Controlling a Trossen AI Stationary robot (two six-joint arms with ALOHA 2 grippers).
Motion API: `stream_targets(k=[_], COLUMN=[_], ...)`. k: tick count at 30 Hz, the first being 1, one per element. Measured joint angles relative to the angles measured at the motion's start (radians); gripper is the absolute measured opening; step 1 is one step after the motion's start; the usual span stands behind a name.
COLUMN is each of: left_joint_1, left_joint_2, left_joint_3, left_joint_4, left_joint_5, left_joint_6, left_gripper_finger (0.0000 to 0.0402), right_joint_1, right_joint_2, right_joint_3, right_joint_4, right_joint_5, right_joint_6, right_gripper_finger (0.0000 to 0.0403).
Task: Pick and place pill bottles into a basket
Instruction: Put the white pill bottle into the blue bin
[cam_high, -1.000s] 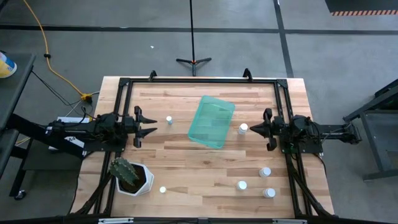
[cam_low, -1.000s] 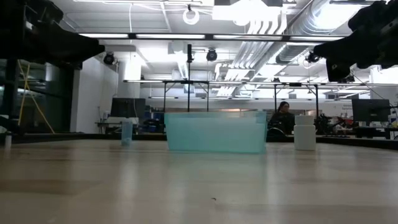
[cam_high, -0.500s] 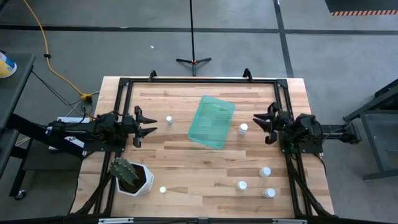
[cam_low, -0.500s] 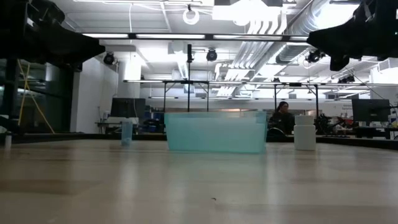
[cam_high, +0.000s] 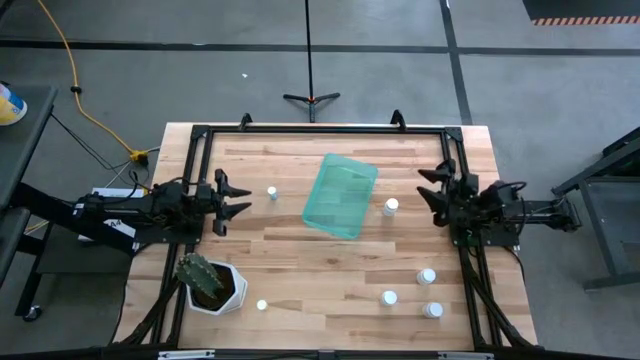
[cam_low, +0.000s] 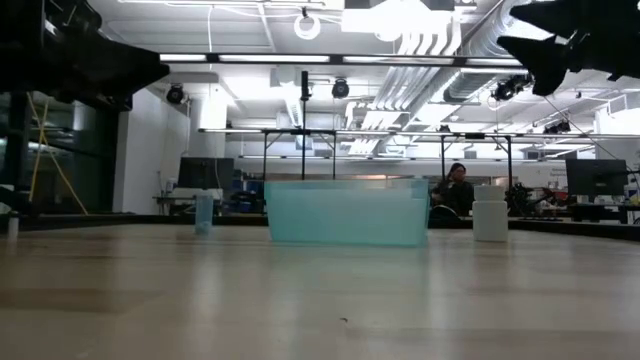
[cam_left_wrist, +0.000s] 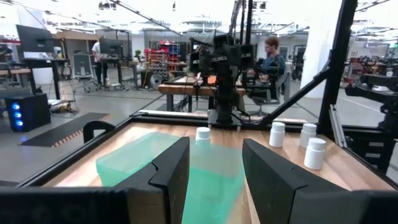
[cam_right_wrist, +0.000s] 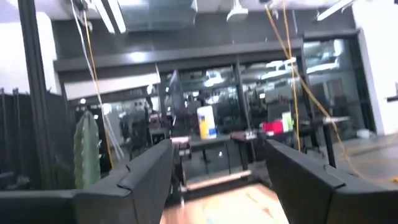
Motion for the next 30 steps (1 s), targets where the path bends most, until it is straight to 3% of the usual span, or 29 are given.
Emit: stream_targets(k=[3,6,10,14,21,30], left_joint_1=[0.0,0.0,0.0,0.0,0.0,0.0], left_joint_2=[0.0,0.0,0.0,0.0,0.0,0.0], left_joint_3=[0.0,0.0,0.0,0.0,0.0,0.0], left_joint_4=[0.006,0.019,0.02,0.02,0.02,0.015], left_joint_5=[-0.03,-0.048,-0.052,-0.072,-0.082,-0.123], left_joint_6=[0.0,-0.001,-0.018,-0.019,-0.028,-0.026], left_gripper_finger=[0.0184,0.0184,0.0184,0.0184,0.0184,0.0184], right_joint_1=[0.0,0.0,0.0,0.0,0.0,0.0], right_joint_2=[0.002,0.037,0.166,0.299,0.462,0.581], right_joint_3=[0.052,0.163,0.313,0.424,0.514,0.505], right_joint_4=[0.003,-0.142,-0.37,-0.505,-0.572,-0.635], right_joint_5=[-0.014,0.005,0.107,0.133,0.148,0.081], right_joint_6=[-0.015,-0.035,-0.048,-0.084,-0.078,-0.024], right_gripper_finger=[0.0247,0.0247,0.0247,0.0247,0.0247,0.0247])
